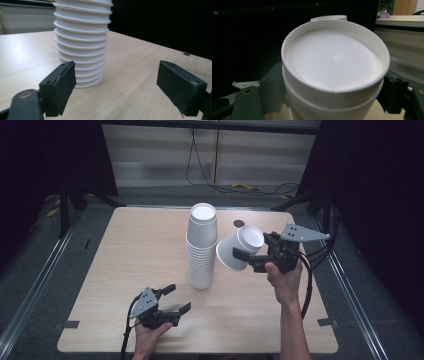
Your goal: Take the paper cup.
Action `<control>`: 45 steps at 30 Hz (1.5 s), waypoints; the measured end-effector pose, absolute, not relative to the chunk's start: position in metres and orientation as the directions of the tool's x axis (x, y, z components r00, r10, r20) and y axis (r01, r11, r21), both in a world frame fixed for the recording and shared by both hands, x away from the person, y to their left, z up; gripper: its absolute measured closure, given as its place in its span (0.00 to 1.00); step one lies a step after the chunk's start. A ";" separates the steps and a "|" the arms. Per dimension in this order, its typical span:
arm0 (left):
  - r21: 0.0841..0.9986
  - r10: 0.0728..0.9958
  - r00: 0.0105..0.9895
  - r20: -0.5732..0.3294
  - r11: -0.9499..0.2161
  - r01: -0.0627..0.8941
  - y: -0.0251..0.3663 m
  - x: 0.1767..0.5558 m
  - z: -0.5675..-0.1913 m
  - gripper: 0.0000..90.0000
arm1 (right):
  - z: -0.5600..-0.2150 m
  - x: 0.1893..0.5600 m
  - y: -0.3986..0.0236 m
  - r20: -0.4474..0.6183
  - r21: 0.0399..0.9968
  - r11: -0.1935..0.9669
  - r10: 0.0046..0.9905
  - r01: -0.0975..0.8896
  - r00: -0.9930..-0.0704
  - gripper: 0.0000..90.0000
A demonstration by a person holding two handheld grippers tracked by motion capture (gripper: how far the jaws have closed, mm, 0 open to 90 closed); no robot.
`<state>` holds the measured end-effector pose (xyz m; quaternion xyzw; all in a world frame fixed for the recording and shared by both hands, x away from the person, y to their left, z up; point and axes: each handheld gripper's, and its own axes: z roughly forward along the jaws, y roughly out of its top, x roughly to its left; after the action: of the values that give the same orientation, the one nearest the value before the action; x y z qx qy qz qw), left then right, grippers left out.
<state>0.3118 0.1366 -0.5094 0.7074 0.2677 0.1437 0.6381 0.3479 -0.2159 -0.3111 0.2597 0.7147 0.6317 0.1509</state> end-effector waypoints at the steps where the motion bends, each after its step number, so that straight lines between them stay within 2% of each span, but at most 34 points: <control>1: 0.978 0.553 0.821 -0.142 -0.048 0.201 0.135 0.312 -0.509 0.18 | -0.313 0.348 -0.215 0.116 0.980 0.070 0.560 0.186 -0.821 0.25; 4: 0.975 0.528 0.833 -0.165 -0.038 0.218 0.132 0.312 -0.505 0.18 | -0.322 0.348 -0.214 0.123 0.978 0.072 0.550 0.194 -0.826 0.25; 15: 0.987 0.477 0.870 -0.128 -0.023 0.157 0.129 0.311 -0.482 0.23 | -0.346 0.345 -0.204 0.153 0.969 0.090 0.520 0.232 -0.841 0.25; 19: 0.990 0.494 0.863 -0.101 -0.037 0.137 0.130 0.311 -0.478 0.22 | -0.354 0.345 -0.199 0.167 0.962 0.102 0.508 0.252 -0.845 0.25; 31: 0.993 0.444 0.894 -0.066 -0.059 0.103 0.128 0.308 -0.468 0.17 | -0.379 0.347 -0.184 0.202 0.950 0.122 0.465 0.288 -0.862 0.25; 45: 0.992 0.426 0.901 -0.079 -0.055 0.113 0.122 0.307 -0.471 0.17 | -0.402 0.346 -0.175 0.241 0.933 0.135 0.452 0.333 -0.859 0.25</control>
<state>0.3069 0.1225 -0.4712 0.7164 0.1881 0.1185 0.6613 0.3456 -0.1749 -0.4018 0.2610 0.7518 0.6036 0.0492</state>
